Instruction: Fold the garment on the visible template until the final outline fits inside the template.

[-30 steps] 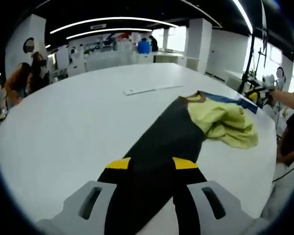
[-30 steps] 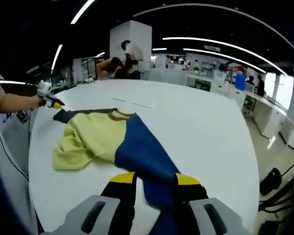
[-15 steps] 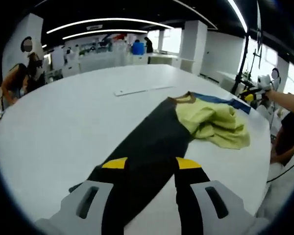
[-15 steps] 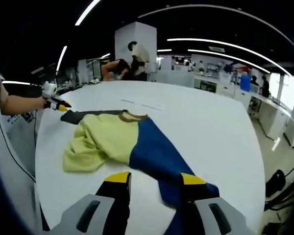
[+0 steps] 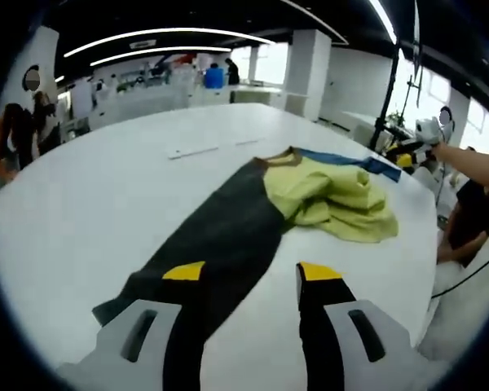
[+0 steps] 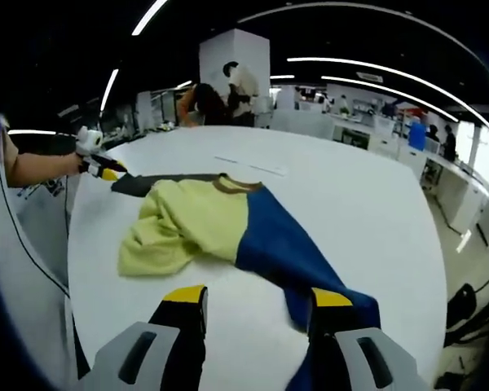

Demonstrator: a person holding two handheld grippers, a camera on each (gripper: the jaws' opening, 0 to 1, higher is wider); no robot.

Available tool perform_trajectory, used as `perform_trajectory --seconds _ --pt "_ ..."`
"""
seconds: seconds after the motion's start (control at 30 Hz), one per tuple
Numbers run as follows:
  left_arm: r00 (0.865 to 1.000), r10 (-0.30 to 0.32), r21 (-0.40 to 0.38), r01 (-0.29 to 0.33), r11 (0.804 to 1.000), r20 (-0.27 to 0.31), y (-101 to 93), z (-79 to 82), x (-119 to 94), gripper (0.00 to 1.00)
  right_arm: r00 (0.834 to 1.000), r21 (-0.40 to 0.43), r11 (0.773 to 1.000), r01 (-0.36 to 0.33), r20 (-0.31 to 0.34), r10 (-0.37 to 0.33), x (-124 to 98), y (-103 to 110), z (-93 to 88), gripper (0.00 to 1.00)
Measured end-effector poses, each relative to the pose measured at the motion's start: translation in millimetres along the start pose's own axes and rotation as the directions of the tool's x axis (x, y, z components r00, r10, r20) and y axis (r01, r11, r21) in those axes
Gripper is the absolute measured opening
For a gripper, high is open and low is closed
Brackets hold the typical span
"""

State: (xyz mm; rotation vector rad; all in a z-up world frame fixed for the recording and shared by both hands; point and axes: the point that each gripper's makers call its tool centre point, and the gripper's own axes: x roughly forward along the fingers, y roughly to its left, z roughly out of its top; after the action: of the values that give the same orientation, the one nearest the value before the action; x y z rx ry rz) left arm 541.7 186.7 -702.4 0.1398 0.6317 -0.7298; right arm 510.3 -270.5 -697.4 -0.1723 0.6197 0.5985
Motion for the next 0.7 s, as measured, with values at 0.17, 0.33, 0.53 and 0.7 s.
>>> perform_trajectory --seconds 0.17,0.33,0.53,0.7 --pt "1.0 -0.017 0.0 0.017 1.0 0.001 -7.1 -0.2 0.5 0.41 1.0 -0.013 1.0 -0.011 -0.011 0.011 0.6 6.3 -2.1 0.48" --pt "1.0 -0.027 -0.002 0.027 1.0 0.0 -13.3 -2.1 0.2 0.42 0.999 -0.022 0.999 -0.028 -0.021 0.027 2.5 15.0 -2.6 0.51" --pt "0.999 -0.039 -0.008 0.039 0.999 -0.003 -20.9 -4.8 -0.7 0.43 0.998 -0.036 0.998 -0.048 -0.033 0.047 4.6 27.3 -3.1 0.52" --pt "0.998 -0.055 -0.009 0.055 0.998 -0.005 -29.2 -6.8 -1.1 0.44 0.998 -0.039 0.998 -0.055 -0.033 0.053 5.7 34.3 -3.0 0.53"
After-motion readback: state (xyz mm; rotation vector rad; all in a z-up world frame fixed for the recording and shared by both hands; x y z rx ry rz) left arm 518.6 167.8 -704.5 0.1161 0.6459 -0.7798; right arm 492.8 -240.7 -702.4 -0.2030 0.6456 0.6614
